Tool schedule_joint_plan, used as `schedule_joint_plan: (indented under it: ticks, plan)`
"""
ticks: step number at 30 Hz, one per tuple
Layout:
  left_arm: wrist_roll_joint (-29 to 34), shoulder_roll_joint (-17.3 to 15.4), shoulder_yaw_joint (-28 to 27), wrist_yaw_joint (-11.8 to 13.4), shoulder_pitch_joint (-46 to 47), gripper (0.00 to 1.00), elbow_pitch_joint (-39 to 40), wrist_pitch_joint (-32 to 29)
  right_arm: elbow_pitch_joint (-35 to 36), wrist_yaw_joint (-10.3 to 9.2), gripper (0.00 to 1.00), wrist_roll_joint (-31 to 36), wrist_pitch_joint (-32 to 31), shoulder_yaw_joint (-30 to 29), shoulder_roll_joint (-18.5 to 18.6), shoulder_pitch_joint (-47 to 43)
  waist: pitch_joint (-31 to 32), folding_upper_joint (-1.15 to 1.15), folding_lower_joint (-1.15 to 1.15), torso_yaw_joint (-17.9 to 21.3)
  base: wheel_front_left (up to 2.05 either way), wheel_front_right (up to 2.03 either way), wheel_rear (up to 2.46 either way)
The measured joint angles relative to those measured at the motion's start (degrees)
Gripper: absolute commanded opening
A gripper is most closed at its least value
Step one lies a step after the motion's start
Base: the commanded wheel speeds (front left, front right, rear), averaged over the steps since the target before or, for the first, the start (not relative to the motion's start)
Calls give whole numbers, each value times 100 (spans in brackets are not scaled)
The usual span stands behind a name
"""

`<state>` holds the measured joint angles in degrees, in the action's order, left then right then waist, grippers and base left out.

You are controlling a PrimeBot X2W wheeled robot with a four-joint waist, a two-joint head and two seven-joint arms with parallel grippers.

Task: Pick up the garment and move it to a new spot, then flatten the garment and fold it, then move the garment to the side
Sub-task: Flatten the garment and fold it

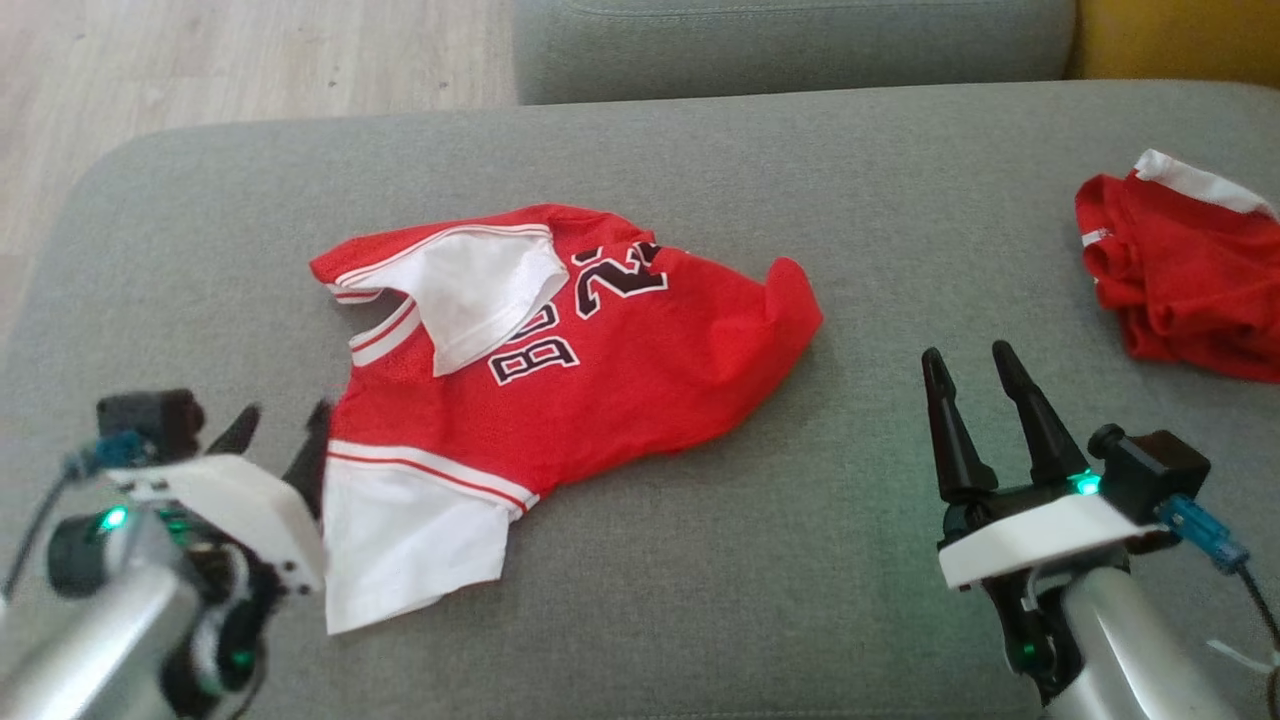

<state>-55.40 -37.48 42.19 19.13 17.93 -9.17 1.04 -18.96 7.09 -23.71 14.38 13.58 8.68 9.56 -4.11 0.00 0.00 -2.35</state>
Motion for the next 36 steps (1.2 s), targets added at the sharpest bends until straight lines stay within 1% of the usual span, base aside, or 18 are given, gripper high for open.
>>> schedule_joint_plan:
  ticks: [1, 3, 5, 7, 8, 10, 12, 14, 16, 18, 21, 23, 28, 31, 34, 36]
  plan:
    - [0, 0, 0, 0, 0, 100, 0, 0, 0, 0, 100, 0, 0, 0, 0, 0, 0, 0, 0, 0, 0, 0, 0]
    - [224, 205, -69, 254, -166, 100, 249, 642, -44, 0, 100, -1, 0, -1, 25, -1, 8, 0, 0, -52, 0, 0, 0]
    - [454, 404, -60, 442, -386, 100, 390, 1074, -107, 0, 100, -24, -3, -3, 75, 1, 7, 0, 0, -108, 0, 0, 0]
    - [657, 612, -69, 580, -597, 100, 415, 1249, -181, 0, 100, -94, -70, -31, 108, 18, -6, 0, 0, -171, 0, 0, 0]
    - [760, 740, -92, 653, -683, 100, 424, 1278, -259, 0, 100, -213, -202, -48, 101, 50, -15, 0, 0, -204, 0, 0, 0]
    - [905, 1020, -146, 651, -810, 100, 424, 1318, -489, 0, 100, -633, -638, -18, 91, 157, -36, 0, 0, -273, 0, 0, 0]
    - [1032, 1260, -174, 555, -850, 100, 414, 1318, -675, 0, 100, -1259, -1090, -56, 40, 330, -62, 0, 0, -351, 0, 0, 0]
    - [1184, 1451, -214, 375, -845, 100, 377, 1319, -858, 0, 100, -1753, -1512, -89, 40, 610, -96, 0, 0, -437, 0, 0, 0]
    - [1313, 1589, -230, 204, -844, 100, 264, 1321, -1090, 0, 100, -2214, -1892, -242, 45, 973, -133, 0, 0, -523, 0, 0, 0]
    - [1451, 1714, -271, 79, -845, 100, 143, 1324, -1414, 0, 100, -2596, -2354, -407, 77, 1361, -172, 0, 0, -608, 0, 0, 0]
    - [1612, 1938, -414, -92, -843, 100, 25, 1325, -2106, 0, 100, -3273, -3257, -778, 71, 1861, -220, 0, 0, -748, 0, 0, 0]
    - [1699, 2054, -439, -185, -844, 100, -63, 1325, -2637, 0, 100, -3537, -3862, -935, 81, 2123, -247, 0, 0, -836, 0, 0, 0]
    - [1882, 2337, -592, -428, -843, 100, -279, 1325, -3608, -1, 100, -4007, -4934, -1222, 66, 2655, -296, 0, 0, -1055, 0, 0, 0]
    - [1978, 2427, -652, -514, -844, 100, -408, 1325, -3949, -1, 100, -4131, -5276, -1271, 62, 2866, -321, 0, 0, -1175, 0, 0, 0]
    - [2079, 2507, -788, -606, -844, 100, -454, 1325, -4109, -1, 100, -4159, -5295, -1340, 56, 3006, -353, 0, 0, -1253, 0, 0, 0]
    - [2135, 2544, -804, -661, -844, 100, -517, 1325, -4128, -1, 100, -4295, -5263, -1441, 34, 3074, -377, 0, 0, -1286, 0, 0, 0]
